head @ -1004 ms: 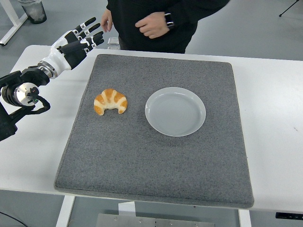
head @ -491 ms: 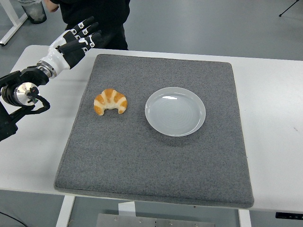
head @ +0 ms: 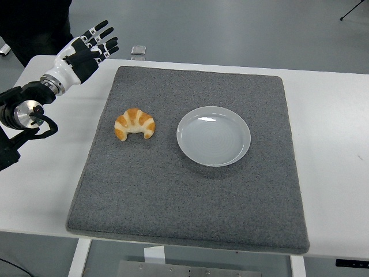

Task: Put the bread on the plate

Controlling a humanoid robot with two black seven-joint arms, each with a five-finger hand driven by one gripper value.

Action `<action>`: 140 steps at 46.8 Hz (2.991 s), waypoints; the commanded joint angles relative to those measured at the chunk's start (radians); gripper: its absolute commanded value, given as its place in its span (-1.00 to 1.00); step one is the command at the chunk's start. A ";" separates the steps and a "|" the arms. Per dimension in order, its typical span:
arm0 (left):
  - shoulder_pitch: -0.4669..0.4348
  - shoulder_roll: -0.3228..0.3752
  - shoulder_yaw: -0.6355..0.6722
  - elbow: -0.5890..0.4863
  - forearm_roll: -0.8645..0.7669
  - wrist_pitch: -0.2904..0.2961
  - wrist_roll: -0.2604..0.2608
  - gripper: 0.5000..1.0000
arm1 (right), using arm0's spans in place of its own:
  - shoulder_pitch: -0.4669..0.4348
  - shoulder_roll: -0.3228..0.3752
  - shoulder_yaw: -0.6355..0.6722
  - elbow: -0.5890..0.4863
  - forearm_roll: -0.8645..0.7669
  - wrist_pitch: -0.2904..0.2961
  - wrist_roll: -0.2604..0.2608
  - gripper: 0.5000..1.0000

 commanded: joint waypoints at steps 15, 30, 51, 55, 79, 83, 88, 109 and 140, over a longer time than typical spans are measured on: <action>-0.046 0.034 0.015 -0.041 0.011 0.008 0.014 0.98 | 0.000 0.000 0.000 0.000 0.000 0.000 0.000 0.81; -0.229 0.187 0.227 -0.198 0.018 0.082 0.117 0.89 | 0.000 0.000 0.000 0.000 0.000 0.000 0.001 0.81; -0.578 0.244 0.724 -0.276 0.443 0.085 0.120 0.82 | -0.002 0.000 0.000 0.000 0.000 0.006 0.000 0.81; -0.601 0.268 0.732 -0.330 0.529 0.085 0.121 0.81 | -0.002 0.000 0.000 0.000 0.000 0.006 0.000 0.81; -0.563 0.336 0.715 -0.445 0.905 0.100 0.108 0.76 | -0.003 0.000 0.000 0.000 -0.002 0.008 0.000 0.81; -0.517 0.328 0.701 -0.445 0.907 0.142 0.106 0.76 | -0.003 0.000 0.000 0.002 0.000 0.008 0.000 0.82; -0.457 0.311 0.701 -0.445 0.919 0.211 0.101 0.76 | -0.003 0.000 0.000 0.002 0.000 0.008 0.000 0.81; -0.323 0.213 0.703 -0.431 0.925 0.398 0.046 0.76 | -0.003 0.000 0.000 0.000 -0.002 0.006 0.000 0.81; -0.236 0.109 0.698 -0.307 0.920 0.504 -0.018 0.59 | -0.006 0.000 0.000 0.000 -0.002 0.000 0.000 0.81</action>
